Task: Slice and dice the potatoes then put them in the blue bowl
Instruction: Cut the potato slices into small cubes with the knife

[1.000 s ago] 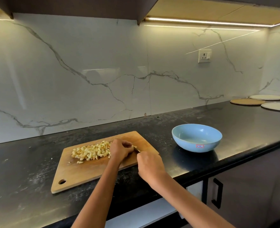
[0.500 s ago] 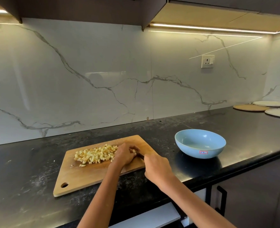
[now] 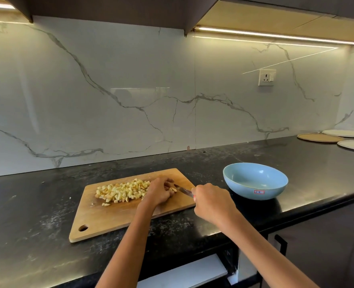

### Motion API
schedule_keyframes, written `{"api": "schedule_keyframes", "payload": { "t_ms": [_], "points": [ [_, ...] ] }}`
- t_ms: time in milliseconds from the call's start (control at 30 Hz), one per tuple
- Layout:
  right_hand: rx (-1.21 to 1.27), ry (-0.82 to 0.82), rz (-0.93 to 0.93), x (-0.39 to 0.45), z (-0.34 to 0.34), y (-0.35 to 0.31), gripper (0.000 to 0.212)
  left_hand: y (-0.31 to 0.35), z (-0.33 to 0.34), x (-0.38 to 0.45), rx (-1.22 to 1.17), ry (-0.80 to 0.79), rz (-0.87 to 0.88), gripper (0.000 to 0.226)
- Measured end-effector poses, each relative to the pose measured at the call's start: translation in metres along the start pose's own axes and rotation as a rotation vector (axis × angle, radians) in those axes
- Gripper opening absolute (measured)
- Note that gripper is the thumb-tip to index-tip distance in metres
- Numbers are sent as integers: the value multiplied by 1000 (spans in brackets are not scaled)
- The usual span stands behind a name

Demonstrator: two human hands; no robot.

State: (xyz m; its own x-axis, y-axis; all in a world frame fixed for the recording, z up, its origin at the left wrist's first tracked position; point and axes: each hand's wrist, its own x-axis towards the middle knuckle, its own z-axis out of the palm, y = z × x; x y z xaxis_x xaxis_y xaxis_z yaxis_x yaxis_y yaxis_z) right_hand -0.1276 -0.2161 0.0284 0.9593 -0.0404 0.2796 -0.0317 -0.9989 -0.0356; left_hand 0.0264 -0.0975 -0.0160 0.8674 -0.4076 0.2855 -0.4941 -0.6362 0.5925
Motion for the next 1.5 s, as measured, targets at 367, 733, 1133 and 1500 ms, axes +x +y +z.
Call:
{"api": "schedule_keyframes", "payload": {
  "t_ms": [367, 733, 1133, 1500],
  "points": [
    [29, 19, -4, 4, 16, -3, 21, 13, 1, 0, 67, -78, 189, 73],
    [3, 30, -12, 7, 16, -1, 21, 11, 4, 1, 375, 77, 81, 72],
    [89, 169, 117, 21, 17, 14, 20, 9, 8, -3, 191, 27, 1, 37],
    [296, 270, 155, 60, 64, 16, 35, 10, 10, 4, 166, 7, 111, 31]
  ]
}}
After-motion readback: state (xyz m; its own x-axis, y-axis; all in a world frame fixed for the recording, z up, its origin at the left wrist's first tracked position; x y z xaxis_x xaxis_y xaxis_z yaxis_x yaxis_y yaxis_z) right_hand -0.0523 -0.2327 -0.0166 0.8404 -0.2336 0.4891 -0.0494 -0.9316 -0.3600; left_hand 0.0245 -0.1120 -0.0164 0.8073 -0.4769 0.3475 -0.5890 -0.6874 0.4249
